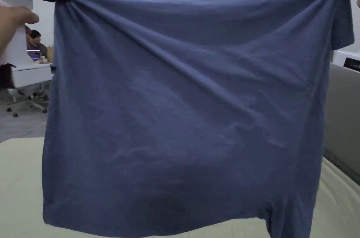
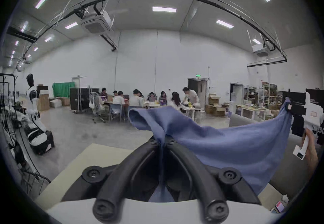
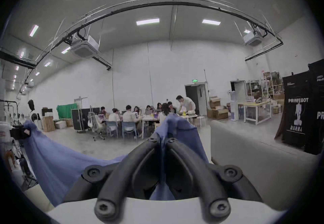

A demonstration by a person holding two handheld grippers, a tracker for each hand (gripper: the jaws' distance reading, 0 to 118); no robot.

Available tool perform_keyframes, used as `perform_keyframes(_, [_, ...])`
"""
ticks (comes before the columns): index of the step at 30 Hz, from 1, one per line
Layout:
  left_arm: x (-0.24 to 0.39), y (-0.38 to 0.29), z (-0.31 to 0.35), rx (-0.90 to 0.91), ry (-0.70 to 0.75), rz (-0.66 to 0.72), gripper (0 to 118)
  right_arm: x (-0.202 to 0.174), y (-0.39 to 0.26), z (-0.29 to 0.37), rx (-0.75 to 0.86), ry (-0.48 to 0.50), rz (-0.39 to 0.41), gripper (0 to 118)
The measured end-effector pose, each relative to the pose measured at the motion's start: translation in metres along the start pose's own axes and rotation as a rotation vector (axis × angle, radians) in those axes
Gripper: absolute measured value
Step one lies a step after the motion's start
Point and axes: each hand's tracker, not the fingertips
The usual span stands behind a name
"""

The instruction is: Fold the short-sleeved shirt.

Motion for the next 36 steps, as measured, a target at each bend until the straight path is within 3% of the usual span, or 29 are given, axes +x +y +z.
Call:
perform_keyframes(5, [-0.012, -0.043, -0.058, -0.01, 0.063, -0.01, 1, -0.023, -0.031, -0.037, -0.008, -0.03, 0.061, 6])
perform_keyframes(10, [-0.021, -0.132, -0.115, -0.134, 0.071, -0.014, 1, -0.031, -0.108, -0.068, -0.078, -0.043, 0.115, 6])
perform_keyframes(17, [-0.032, -0.273, -0.175, -0.36, 0.065, 0.17, 1, -0.02, -0.255, -0.09, -0.263, -0.069, 0.087, 6])
perform_keyframes(20, [-0.026, -0.304, -0.181, -0.415, 0.067, 0.127, 1, -0.013, -0.288, -0.091, -0.324, -0.056, 0.081, 6])
perform_keyframes(24, [-0.021, -0.317, -0.168, -0.422, 0.035, 0.125, 1, -0.008, -0.304, -0.077, -0.339, -0.049, 0.086, 6])
perform_keyframes(26, [-0.004, -0.322, -0.132, -0.429, 0.011, 0.137, 1, -0.002, -0.311, -0.061, -0.356, -0.021, 0.072, 6])
perform_keyframes(30, [-0.003, -0.348, -0.077, -0.443, -0.038, 0.107, 1, 0.012, -0.335, -0.006, -0.382, 0.004, 0.072, 6])
perform_keyframes(36, [0.001, -0.403, 0.029, -0.51, -0.079, 0.065, 1, 0.046, -0.391, 0.101, -0.476, 0.03, -0.004, 6])
